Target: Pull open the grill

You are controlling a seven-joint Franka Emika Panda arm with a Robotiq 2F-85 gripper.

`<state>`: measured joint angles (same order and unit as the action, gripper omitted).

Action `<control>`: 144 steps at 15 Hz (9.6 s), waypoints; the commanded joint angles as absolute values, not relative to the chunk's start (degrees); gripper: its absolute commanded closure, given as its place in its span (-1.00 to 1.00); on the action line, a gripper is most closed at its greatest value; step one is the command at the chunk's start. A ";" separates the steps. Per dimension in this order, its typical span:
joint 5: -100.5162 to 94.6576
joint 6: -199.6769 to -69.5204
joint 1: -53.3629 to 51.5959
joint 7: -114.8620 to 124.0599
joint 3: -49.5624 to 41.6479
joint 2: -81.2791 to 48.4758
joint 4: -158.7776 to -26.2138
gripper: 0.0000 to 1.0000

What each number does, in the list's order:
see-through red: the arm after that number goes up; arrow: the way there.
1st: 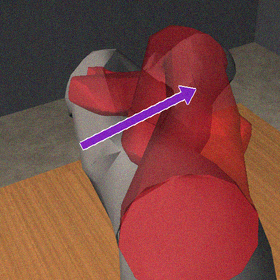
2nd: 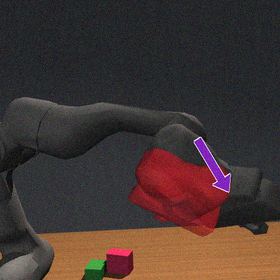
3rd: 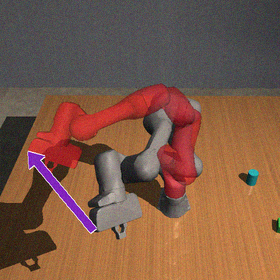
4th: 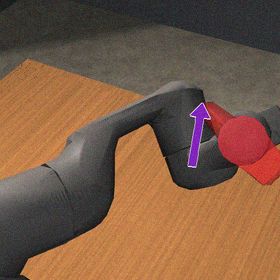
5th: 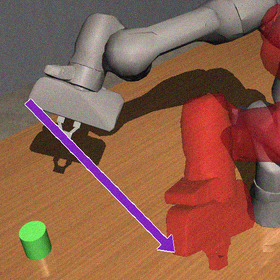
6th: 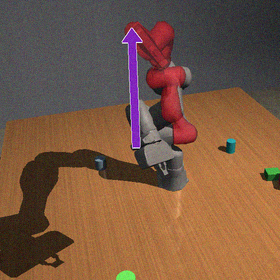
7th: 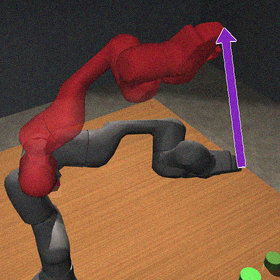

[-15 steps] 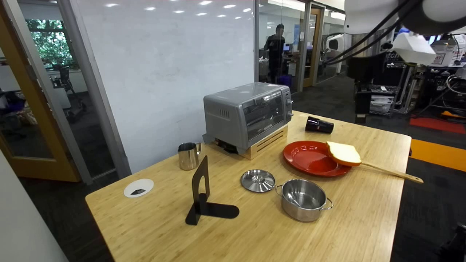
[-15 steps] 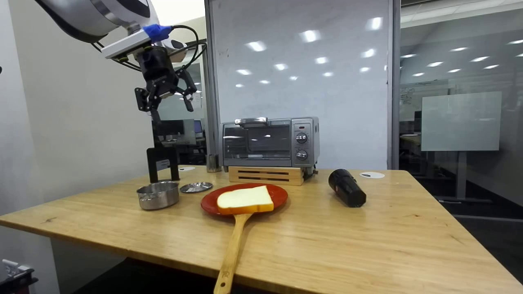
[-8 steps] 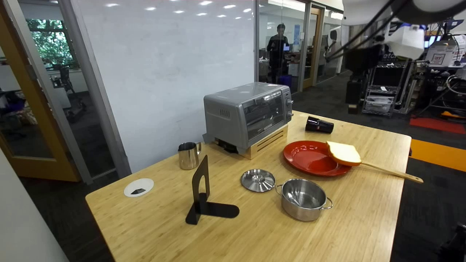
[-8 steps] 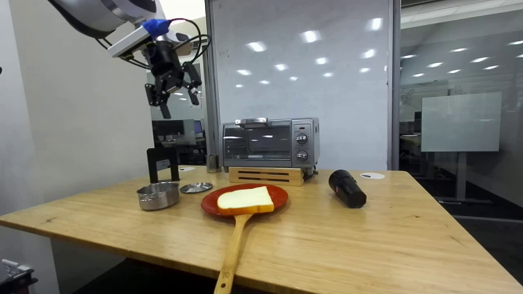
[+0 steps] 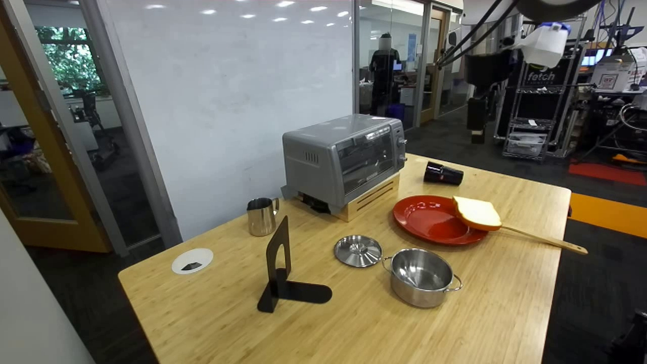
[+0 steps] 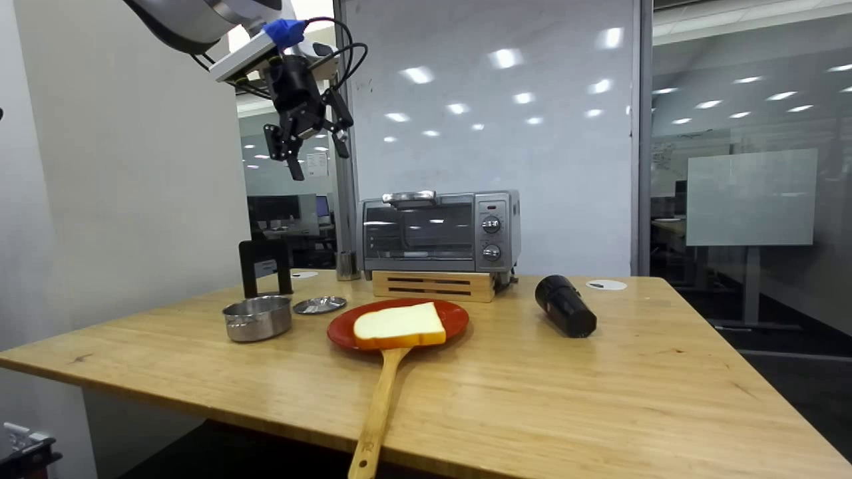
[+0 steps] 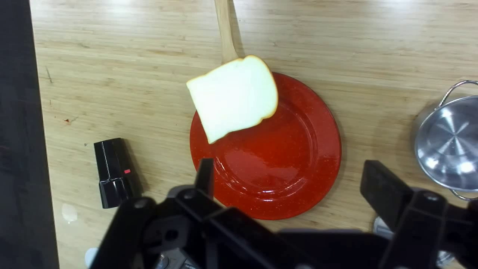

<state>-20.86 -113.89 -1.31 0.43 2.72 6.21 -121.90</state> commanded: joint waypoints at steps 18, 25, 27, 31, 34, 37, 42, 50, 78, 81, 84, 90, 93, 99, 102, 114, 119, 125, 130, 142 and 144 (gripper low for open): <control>-23.13 -105.35 -0.71 -25.56 0.83 -16.45 -89.93 -1.00; -22.71 -107.37 -1.10 -23.32 0.81 -14.65 -92.87 -1.00; -22.71 -107.37 -1.10 -23.32 0.81 -14.58 -92.86 -1.00; -21.71 -119.55 0.54 -34.85 1.50 -14.13 -95.76 -1.00; -23.04 -127.68 1.07 -42.04 1.21 -14.50 -98.06 -1.00; -22.88 -132.70 1.87 -51.07 1.22 -14.74 -100.39 -1.00; -23.83 -143.87 2.66 -61.65 0.82 -14.90 -105.33 -1.00; -23.47 -162.18 3.40 -67.10 0.26 -17.32 -109.64 -1.00; -21.93 -160.11 3.63 -69.49 1.39 -25.44 -101.71 -1.00; -22.89 -154.64 2.57 -68.31 0.20 -25.21 -100.97 -1.00; -23.23 -149.59 2.06 -67.87 -0.11 -24.87 -100.13 -1.00; -23.51 -144.41 1.40 -67.59 0.06 -23.94 -100.28 -1.00; -23.60 -143.69 1.24 -67.48 0.10 -23.63 -100.96 -1.00; -24.40 -144.30 1.08 -66.55 -0.41 -23.47 -102.33 -1.00; -24.98 -145.32 1.07 -65.22 -0.83 -23.48 -103.49 -1.00; -28.76 -149.49 0.66 -62.32 -0.46 -18.28 -114.03 -1.00; -28.30 -151.12 0.33 -62.53 -0.15 -14.51 -118.96 -1.00; -28.31 -151.49 0.22 -62.44 -0.23 -11.46 -122.71 -1.00; -28.47 -150.75 0.13 -62.42 -0.28 -10.41 -123.95 -1.00; -26.63 -133.47 0.24 -61.52 0.00 -11.94 -120.07 -1.00; -25.92 -135.23 0.42 -60.87 0.19 -11.62 -120.28 -1.00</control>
<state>-26.93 -135.12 0.19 -61.81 -0.16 -12.06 -120.75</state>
